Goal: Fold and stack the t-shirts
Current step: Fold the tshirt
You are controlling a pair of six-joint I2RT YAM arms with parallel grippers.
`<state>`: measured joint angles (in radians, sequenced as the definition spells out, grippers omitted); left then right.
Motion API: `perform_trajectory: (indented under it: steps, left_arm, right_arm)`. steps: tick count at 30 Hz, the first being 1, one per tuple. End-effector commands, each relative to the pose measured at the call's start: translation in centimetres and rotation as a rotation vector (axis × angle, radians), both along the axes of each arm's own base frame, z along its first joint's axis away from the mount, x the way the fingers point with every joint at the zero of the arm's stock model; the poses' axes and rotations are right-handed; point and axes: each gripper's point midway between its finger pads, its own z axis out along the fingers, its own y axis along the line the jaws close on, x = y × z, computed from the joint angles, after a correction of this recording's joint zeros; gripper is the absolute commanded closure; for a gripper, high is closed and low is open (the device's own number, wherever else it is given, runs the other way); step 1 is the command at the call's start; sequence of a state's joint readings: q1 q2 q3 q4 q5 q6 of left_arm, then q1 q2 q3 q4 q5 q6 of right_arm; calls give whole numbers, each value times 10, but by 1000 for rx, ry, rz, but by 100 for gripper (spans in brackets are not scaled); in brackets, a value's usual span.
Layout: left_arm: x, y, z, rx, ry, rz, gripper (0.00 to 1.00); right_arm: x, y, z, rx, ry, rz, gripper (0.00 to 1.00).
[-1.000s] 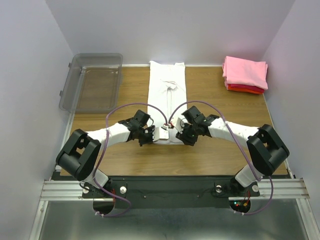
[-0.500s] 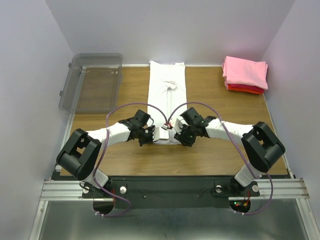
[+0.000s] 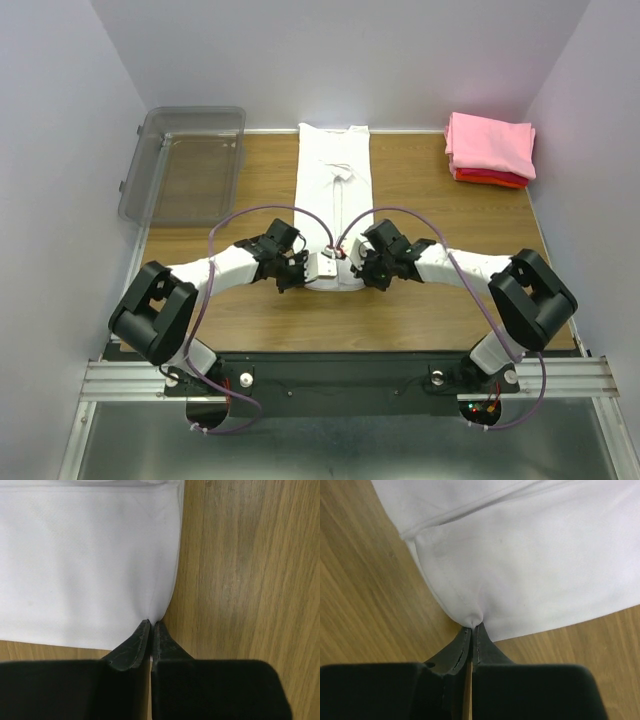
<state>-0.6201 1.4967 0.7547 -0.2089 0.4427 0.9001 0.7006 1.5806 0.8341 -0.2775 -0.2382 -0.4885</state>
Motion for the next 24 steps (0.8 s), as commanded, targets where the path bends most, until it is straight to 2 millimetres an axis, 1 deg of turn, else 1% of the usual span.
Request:
perform_trajectory:
  steps: [1, 3, 4, 6, 7, 10, 11, 14, 15, 16, 18, 19, 20, 21, 22, 24]
  left_arm:
    - [-4, -4, 36, -80, -22, 22, 100]
    - [-5, -5, 45, -100, -27, 27, 100]
    - [-7, -6, 54, -115, -27, 27, 100]
    - [-12, -9, 64, -140, -16, 19, 100]
    - [-19, -8, 70, -154, -3, 7, 100]
    - [-34, -5, 75, -167, 34, 1, 100]
    - [-38, -6, 81, -188, 42, -1, 100]
    - [-46, -5, 89, -200, 69, 1, 100]
    - [-43, -6, 95, -209, 58, 8, 100]
    - [-38, -7, 99, -209, 38, 19, 100]
    - [-29, -10, 107, -219, 8, 33, 100]
    - [-19, -13, 118, -236, -20, 40, 100]
    - [-13, -14, 119, -233, -23, 44, 100]
    - [-9, -16, 122, -239, -32, 44, 100]
    - [2, -16, 127, -244, -49, 54, 100]
    - [17, -14, 130, -250, -81, 79, 100]
  right_arm:
    - [-22, -10, 12, -35, 50, 4, 100]
    - [-27, -10, 21, -32, 68, 2, 99]
    - [-28, -9, 29, -14, 68, 6, 99]
    - [-34, -7, 40, -4, 88, 10, 100]
    - [-37, -5, 49, 19, 93, 18, 100]
    - [-51, -5, 61, 34, 123, 33, 99]
    - [-59, -4, 69, 49, 140, 39, 99]
    - [-67, -2, 80, 74, 161, 34, 99]
    - [-64, -1, 84, 79, 143, 29, 100]
    - [-56, -4, 85, 59, 110, 12, 99]
    - [-45, -4, 90, 42, 59, 17, 99]
    - [-38, -4, 91, 31, 44, 13, 99]
    - [-26, -1, 100, 35, 9, 16, 99]
    - [-19, 1, 104, 40, -2, 12, 99]
    - [-6, 4, 110, 51, -12, 2, 99]
    - [9, 4, 115, 54, -35, -1, 99]
